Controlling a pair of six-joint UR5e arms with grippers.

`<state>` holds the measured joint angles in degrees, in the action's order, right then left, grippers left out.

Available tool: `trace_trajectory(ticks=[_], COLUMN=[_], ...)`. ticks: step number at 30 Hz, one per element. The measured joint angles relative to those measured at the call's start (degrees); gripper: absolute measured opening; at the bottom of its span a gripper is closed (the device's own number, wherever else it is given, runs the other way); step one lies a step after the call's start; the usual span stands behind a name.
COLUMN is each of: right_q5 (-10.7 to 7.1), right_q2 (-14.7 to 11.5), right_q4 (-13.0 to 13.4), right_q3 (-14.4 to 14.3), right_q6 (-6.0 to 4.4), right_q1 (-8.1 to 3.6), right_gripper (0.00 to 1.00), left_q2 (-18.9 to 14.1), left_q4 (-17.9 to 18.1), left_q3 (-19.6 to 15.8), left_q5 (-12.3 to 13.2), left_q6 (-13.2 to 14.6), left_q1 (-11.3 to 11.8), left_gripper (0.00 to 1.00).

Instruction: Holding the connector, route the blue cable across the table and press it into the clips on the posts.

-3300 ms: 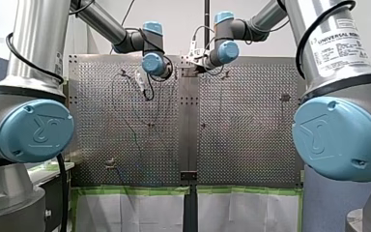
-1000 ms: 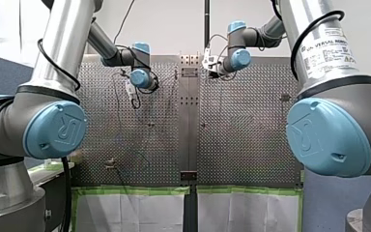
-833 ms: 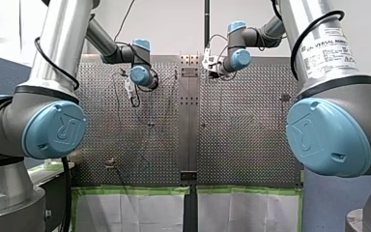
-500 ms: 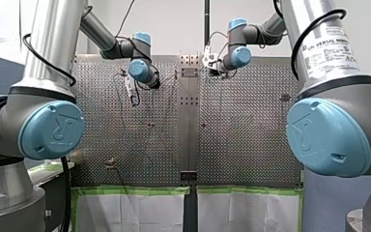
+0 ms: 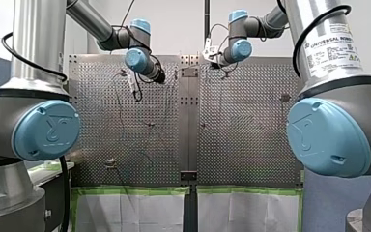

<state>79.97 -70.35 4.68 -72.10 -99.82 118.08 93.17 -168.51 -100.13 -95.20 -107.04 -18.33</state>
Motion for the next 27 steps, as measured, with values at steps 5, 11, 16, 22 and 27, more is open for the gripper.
trace_trajectory(ticks=[5,11,16,22,27], right_q5=[0.01,0.24,0.76,0.88,0.89], right_q2=[-0.09,-0.17,-0.29,-0.54,-0.71], right_q4=[-0.05,-0.18,-0.29,-0.49,-0.53], right_q3=[-0.04,-0.04,-0.04,-0.06,-0.07], right_q6=[-0.05,-0.17,-0.26,-0.27,-0.22], right_q1=[0.0,-0.21,-0.31,-0.39,-0.41], right_gripper=[0.0,0.0,0.0,0.0,0.0], left_q2=[-2.33,-5.62,-5.69,-2.96,-0.32], left_q4=[0.45,1.84,1.7,0.83,0.88], left_q3=[-0.02,0.22,2.15,5.2,7.85], left_q5=[-1.22,-2.67,-5.06,-8.16,-10.81], left_q6=[-1.65,-3.17,-3.25,-2.17,-1.9], left_q1=[-1.51,-3.59,-6.11,-9.23,-11.88], left_gripper=[1.0,1.0,1.0,1.0,1.0])
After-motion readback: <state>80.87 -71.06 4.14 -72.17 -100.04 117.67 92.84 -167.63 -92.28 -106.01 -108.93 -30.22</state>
